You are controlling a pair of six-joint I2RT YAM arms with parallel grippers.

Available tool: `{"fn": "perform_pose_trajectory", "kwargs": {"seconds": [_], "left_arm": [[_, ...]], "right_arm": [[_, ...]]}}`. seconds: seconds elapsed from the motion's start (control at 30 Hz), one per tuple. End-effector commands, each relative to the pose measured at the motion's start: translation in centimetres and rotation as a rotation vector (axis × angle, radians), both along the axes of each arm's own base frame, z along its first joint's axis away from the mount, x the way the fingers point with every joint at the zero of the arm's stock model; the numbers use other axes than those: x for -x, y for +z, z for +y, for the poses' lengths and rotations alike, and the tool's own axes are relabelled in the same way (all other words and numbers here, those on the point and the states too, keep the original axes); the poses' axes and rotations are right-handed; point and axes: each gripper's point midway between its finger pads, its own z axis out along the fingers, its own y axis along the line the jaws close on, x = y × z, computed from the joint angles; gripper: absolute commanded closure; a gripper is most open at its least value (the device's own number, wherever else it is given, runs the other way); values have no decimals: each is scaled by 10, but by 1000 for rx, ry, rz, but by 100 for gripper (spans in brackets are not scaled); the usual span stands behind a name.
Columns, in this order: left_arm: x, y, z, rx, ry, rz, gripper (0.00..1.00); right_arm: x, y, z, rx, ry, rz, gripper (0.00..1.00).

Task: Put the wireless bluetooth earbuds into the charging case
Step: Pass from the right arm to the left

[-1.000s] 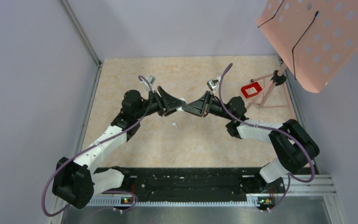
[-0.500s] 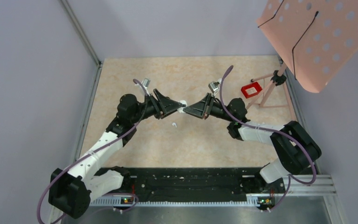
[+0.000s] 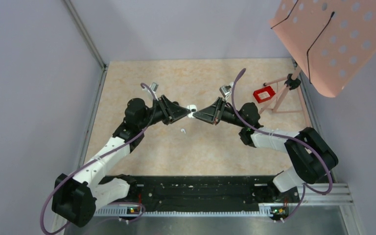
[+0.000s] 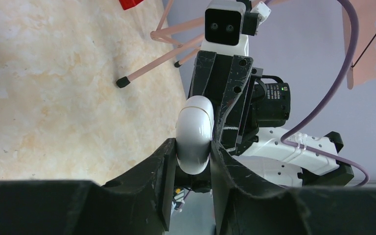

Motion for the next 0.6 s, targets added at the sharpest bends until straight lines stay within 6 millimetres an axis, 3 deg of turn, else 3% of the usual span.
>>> {"fn": "perform_pose_trajectory", "kwargs": {"seconds": [0.0,0.07,0.17,0.3,0.47,0.57], "left_arm": [[0,12,-3,17,-28,-57,63],[0,11,-4,17,-27,-55,67],[0,10,-3,17,-24,-53,100],[2,16,-1,25,-18,-72,100],[4,20,4,32,-7,-84,100],[5,18,6,31,-5,-76,100]], "right_arm": [[3,24,-3,-45,-3,-96,100],[3,24,-3,-43,-4,-93,100],[3,21,-3,-43,-1,-83,100],[2,15,-3,-44,-5,-56,100],[-6,1,-11,-47,-37,1,82],[-7,-2,-14,-66,-43,24,76]]}}
